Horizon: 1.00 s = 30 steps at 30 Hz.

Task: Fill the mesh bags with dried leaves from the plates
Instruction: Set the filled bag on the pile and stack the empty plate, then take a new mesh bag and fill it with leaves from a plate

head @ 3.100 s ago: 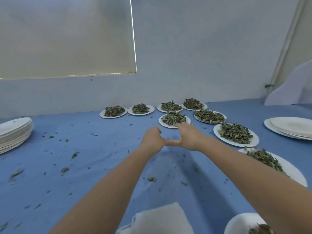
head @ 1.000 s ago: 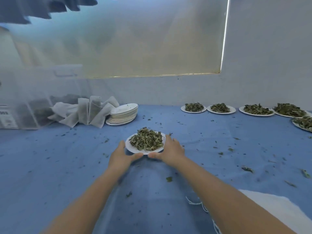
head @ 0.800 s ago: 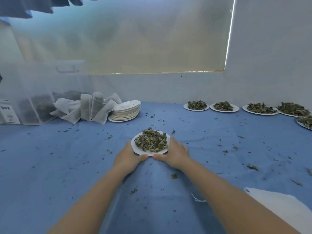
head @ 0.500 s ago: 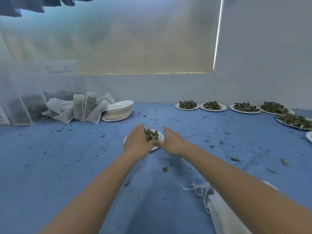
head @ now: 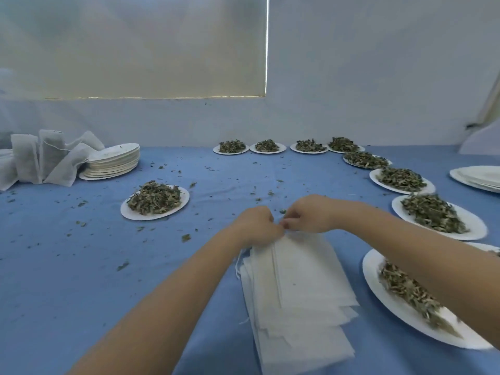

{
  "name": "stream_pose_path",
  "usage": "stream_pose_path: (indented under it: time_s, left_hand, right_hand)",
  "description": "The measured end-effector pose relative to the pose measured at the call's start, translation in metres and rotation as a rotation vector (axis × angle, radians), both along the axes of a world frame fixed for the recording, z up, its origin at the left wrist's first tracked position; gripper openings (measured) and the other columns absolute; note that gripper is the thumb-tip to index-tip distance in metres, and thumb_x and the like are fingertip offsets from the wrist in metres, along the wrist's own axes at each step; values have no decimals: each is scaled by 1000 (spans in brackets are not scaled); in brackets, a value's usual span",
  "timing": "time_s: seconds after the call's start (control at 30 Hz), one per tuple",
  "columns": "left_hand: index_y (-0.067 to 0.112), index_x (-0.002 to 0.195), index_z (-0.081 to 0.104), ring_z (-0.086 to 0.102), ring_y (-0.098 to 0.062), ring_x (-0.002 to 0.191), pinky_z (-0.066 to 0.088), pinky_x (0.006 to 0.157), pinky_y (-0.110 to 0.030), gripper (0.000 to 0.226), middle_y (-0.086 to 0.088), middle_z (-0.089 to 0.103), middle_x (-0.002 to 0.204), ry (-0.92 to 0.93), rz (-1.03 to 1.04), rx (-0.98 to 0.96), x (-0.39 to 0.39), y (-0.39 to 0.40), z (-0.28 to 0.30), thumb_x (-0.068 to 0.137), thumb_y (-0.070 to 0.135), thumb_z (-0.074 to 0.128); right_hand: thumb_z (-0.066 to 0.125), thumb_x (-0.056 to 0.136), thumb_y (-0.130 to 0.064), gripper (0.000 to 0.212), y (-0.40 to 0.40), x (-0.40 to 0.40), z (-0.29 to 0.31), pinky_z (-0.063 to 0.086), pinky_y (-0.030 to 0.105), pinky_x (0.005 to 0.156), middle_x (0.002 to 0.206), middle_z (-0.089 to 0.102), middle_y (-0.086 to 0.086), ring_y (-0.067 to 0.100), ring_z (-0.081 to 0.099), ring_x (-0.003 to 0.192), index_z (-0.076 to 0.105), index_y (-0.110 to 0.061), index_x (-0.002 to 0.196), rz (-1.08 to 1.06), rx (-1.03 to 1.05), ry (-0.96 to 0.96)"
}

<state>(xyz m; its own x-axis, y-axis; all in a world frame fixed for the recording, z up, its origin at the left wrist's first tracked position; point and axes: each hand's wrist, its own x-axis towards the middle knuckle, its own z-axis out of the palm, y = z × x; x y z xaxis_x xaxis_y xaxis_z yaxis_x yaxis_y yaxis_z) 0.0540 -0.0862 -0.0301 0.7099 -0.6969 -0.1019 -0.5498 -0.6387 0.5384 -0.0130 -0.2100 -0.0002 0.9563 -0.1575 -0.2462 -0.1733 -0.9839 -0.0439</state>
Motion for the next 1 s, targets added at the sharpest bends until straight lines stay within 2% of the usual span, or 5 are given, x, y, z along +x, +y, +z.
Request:
stream_pose_path:
  time_s: [0.1,0.2,0.37,0.57,1.0]
  left_hand:
    - [25,67,32,38,-14,70,27,56,-23,31,6,38,74,9,-23,45,-10,-5,-4,87,34,53]
    - [25,80,37,44,-18,88,34,68,-24,19,3,42,91,7,-25,46,-16,-8,-4,87,31,54]
    - [23,126,50,41,-25,120,37,100,-36,43,-5,49,126,17,8,-12,-20,-8,-4,84,24,57]
    - [20,101,62,56,-10,83,43,65,-24,29,2,60,98,315,143,-584,-19,-1,9,73,23,70]
    - [16,88,68,63,-12,83,51,78,-28,4,0,67,88,162,308,-1020,26,47,63,85,14,66]
  right_hand:
    - [39,95,-51,42,-14,-13,-9,43,29,72,80,62,-1,19,55,81,66,-22,81,-35,50,-4]
    - [49,91,-50,39,-23,-18,-14,36,23,59,62,50,-11,10,47,65,50,-30,57,-78,142,-94]
    - [77,73,-40,21,-30,-21,-17,41,22,68,84,61,-10,6,54,77,61,-34,85,-84,371,-282]
    - [83,66,-33,22,-27,-20,-5,36,5,51,58,60,-18,-11,51,52,61,-33,67,-66,542,-557]
    - [81,68,-37,27,25,38,50,40,23,62,76,66,3,7,52,67,72,-17,83,80,605,-690]
